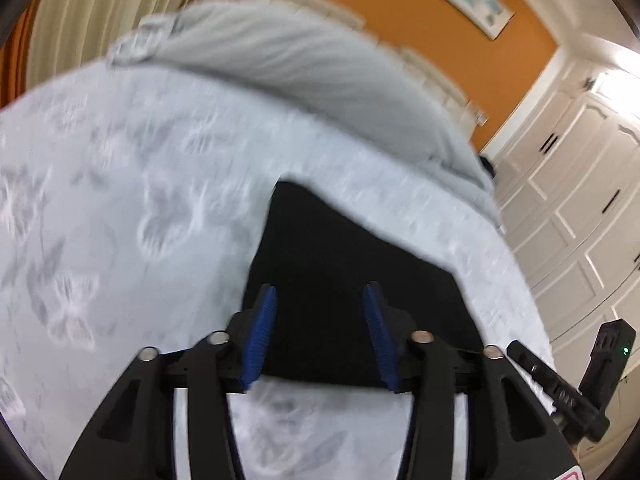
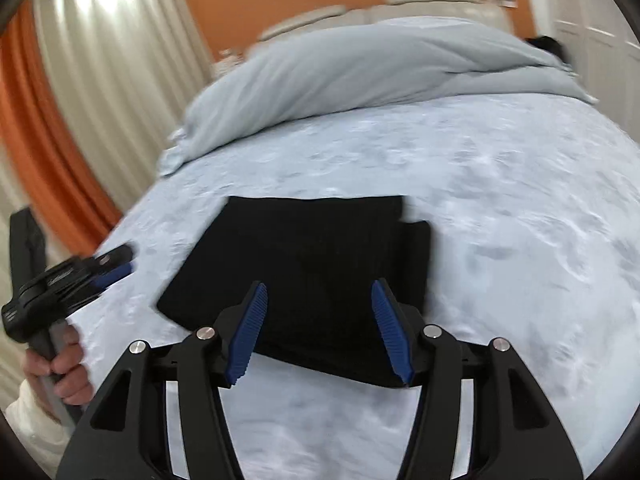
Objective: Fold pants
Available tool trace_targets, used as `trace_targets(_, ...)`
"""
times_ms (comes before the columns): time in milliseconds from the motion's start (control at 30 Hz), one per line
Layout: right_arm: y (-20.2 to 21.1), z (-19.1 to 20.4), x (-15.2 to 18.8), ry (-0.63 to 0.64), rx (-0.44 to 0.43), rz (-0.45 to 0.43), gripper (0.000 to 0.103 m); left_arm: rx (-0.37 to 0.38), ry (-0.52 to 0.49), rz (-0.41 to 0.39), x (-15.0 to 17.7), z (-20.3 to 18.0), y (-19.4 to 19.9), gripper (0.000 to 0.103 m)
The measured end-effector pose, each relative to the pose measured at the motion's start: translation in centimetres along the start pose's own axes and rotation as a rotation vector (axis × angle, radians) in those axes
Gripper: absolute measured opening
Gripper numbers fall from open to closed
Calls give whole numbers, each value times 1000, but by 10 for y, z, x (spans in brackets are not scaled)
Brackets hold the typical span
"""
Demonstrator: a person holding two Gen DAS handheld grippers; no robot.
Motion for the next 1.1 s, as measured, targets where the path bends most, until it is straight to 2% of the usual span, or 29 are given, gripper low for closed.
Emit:
trace_targets(33,-14,5,3,20,13,27,49,-3,-18,11,-1,-6,-8,55)
trace_targets(100,-58,-5,19,57,121,112,44,-40,-16,81,1,1,-39,56)
trace_targets(133,-72,-17,28,44,145,125,43,-97,0,174,15,19,-68,56)
trace_targets(167,-71,-25,29,10,125,66,43,-109,8,228,22,34,-89,53)
trace_targets(200,-67,-26,28,4,146,77,43,-125,-36,206,28,39,-93,53)
trace_targets(233,-61,-26,26,3,167,87,43,-143,-102,172,30,33,-86,53)
trace_targets(300,-43,-19,21,1,171,106,43,-210,-248,188,34,7,-77,53)
trace_targets(333,-28,-17,19,-11,165,95,44,-187,-269,191,37,-8,-67,53)
trace_targets(367,-12,-15,19,-31,165,79,47,-156,-270,188,37,-20,-56,54)
trace_targets(467,29,-12,21,-59,176,65,51,-141,-258,183,40,-41,-23,54)
trace_targets(500,40,-11,22,-66,181,51,54,-136,-247,183,43,-48,-10,56)
trace_targets(567,68,-7,31,-65,204,29,67,-132,-226,182,51,-54,10,56)
trace_targets(600,79,-4,36,-61,213,18,68,-130,-222,181,56,-54,21,56)
trace_targets(767,133,-1,75,-45,275,-54,78,-192,-273,146,89,-60,73,56)
trace_targets(867,143,-6,99,-74,271,-42,78,-212,-255,114,115,-53,101,56)
trace_targets(967,149,-9,126,-100,271,-16,78,-228,-238,137,138,-44,112,56)
trace_targets(1100,147,-5,152,-83,289,17,78,-260,-285,117,161,-43,128,56)
Point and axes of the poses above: each gripper's, at about its wrist camera, not at the fingertips, and y roughly against the way its jaws point, z to its left, x to its underside, the point moved 5 cm from there along -y, roughly the way its jaws point, and after that the axes turned 13 degrees about x, right-handed, at the moved point
